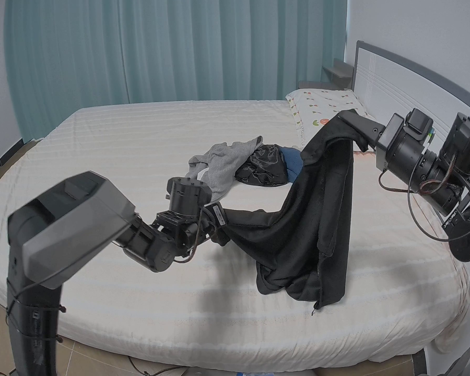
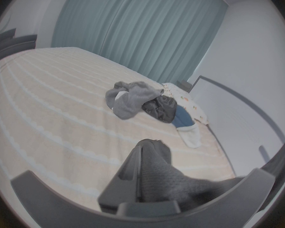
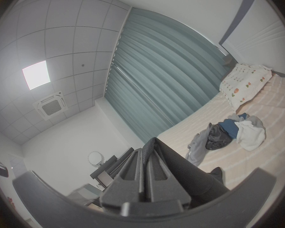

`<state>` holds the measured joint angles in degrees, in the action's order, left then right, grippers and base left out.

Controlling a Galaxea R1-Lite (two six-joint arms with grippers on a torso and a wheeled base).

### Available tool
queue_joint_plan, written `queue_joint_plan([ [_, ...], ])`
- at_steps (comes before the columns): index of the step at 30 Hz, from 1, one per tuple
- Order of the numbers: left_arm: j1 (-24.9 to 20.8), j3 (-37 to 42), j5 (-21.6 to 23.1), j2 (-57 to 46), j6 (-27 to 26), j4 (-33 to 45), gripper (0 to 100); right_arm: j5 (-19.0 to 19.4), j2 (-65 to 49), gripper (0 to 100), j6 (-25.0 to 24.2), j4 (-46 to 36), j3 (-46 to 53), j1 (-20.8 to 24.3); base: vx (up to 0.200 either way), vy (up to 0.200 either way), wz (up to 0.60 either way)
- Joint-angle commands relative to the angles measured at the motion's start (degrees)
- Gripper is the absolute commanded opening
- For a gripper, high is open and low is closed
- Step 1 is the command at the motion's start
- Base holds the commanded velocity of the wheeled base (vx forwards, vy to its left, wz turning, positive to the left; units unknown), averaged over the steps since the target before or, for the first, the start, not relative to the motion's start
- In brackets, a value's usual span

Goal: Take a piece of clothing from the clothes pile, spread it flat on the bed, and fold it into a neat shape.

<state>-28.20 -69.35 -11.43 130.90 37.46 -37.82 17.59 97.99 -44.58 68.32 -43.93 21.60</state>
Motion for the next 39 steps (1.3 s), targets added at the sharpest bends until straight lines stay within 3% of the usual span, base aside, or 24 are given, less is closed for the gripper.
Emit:
queue_joint_plan([
  [1, 0.0, 9.0, 2.6, -15.4, 4.6, 2.4, 0, -0.5, 9.4, 0, 0.1, 0.9, 0.2, -0.3, 0.0, 0.0, 0.0],
  [5, 0.1, 14.7, 3.0, -21.6, 6.8, 2.3, 0, -1.3, 15.7, 0, 0.2, 5.7, 0.5, -1.1, 0.0, 0.0, 0.0],
  [11, 0.0, 25.6, 5.7, -24.0, 7.6, -5.6, 0, -8.7, 24.6, 0, -1.9, 18.5, 0.3, -0.7, 0.0, 0.0, 0.0],
  [20, -0.2, 35.2, 5.5, -22.0, 7.8, -20.8, 0, -9.5, 16.0, 0, -2.5, 17.6, 3.9, 0.4, 0.0, 0.0, 0.0],
  [25, -0.5, 38.8, 5.8, -23.1, 8.0, -21.4, 0, -8.7, 10.6, 0, -2.2, 17.5, 8.7, 0.5, 0.0, 0.0, 0.0],
  [39, -0.1, 38.2, 6.2, -22.4, 11.0, -21.5, 0, -8.1, 11.2, 0, -1.4, 17.6, 13.8, 0.8, 0.0, 0.0, 0.0],
])
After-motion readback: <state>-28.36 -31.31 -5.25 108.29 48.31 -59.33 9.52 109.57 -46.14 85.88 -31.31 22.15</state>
